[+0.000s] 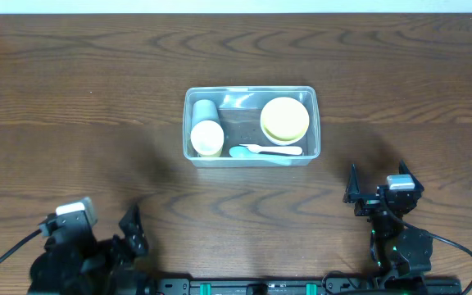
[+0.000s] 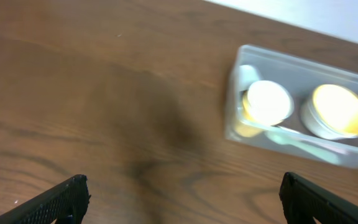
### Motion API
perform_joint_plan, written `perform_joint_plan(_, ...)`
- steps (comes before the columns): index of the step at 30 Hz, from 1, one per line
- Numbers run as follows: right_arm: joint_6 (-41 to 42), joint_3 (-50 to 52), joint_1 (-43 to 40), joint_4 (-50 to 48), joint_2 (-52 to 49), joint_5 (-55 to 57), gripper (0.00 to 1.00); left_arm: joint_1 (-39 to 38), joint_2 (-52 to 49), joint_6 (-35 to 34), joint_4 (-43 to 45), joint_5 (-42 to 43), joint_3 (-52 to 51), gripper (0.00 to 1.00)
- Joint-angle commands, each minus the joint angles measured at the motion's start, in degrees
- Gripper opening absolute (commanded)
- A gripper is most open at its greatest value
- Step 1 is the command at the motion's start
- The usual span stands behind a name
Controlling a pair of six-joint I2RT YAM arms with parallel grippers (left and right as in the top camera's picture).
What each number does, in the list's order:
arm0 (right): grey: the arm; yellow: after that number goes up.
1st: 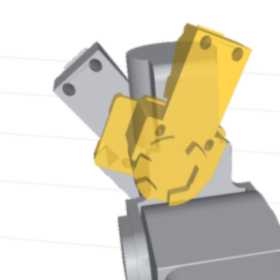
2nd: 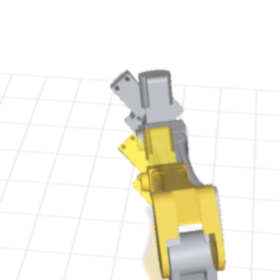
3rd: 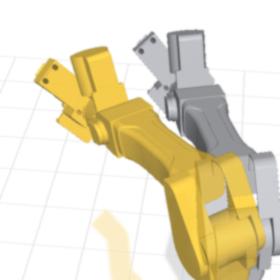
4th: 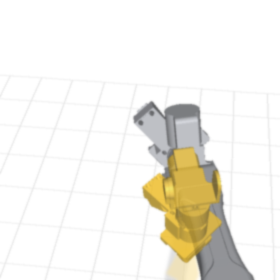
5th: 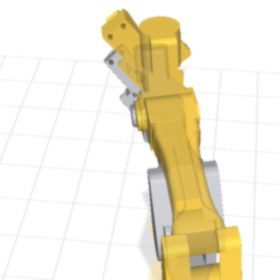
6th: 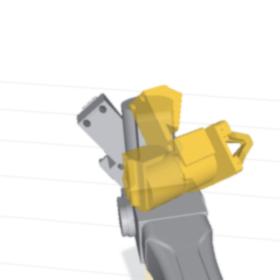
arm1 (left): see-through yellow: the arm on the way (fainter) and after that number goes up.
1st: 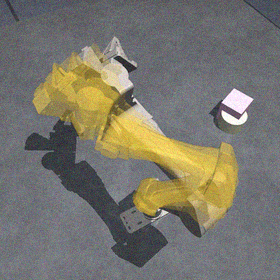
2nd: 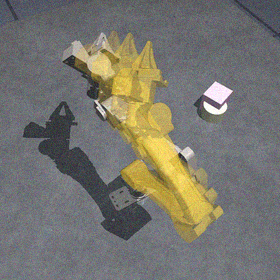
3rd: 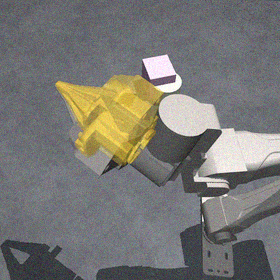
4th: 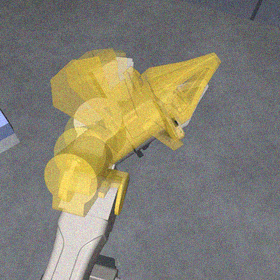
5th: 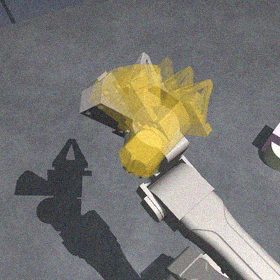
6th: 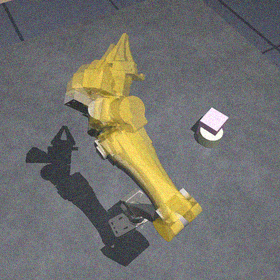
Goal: Pack container
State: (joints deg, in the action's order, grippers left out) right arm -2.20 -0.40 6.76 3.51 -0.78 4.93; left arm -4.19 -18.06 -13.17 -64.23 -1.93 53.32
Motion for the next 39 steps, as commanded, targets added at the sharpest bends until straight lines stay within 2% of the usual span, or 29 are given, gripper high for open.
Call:
perform_joint_plan(1, -0.87, 0.09, -0.81, 0.2, 0.35, 0.42, 0.99, 2.97, 2.05, 1.53, 4.15, -1.09, -8.55, 0.98)
perform_joint_plan(7, -0.87, 0.09, -0.81, 0.17, 0.35, 0.42, 0.99, 3.32, 10.34, 3.3, 26.91, -1.09, -28.92, 0.98)
perform_joint_plan(11, -0.87, 0.09, -0.81, 0.2, 0.35, 0.42, 0.99, 3.3, 15.67, 3.3, 39.1, -1.07, -39.34, 0.98)
perform_joint_plan(21, -0.87, 0.09, -0.81, 0.2, 0.35, 0.42, 0.99, 3.23, 17.97, 7.15, 62.42, -1.07, -52.52, 0.98)
perform_joint_plan(26, -0.87, 0.09, -0.81, 0.17, 0.35, 0.42, 0.99, 3.19, 17.97, 11.32, 62.49, -1.11, -53.11, 0.98)
perform_joint_plan(28, -0.87, 0.09, -0.81, 0.17, 0.35, 0.42, 0.99, 3.19, 17.94, 11.41, 60.06, -1.03, -53.09, 0.98)
perform_joint_plan(30, -0.87, 0.09, -0.81, 0.17, 0.35, 0.42, 0.99, 3.15, 17.55, 11.41, 60.13, 1.4, -53.05, 0.98)
perform_joint_plan(39, -0.87, 0.09, -0.81, 0.2, 0.35, 0.42, 0.99, 3.15, 16.61, 11.43, 60.06, 1.49, -53.05, 0.98)
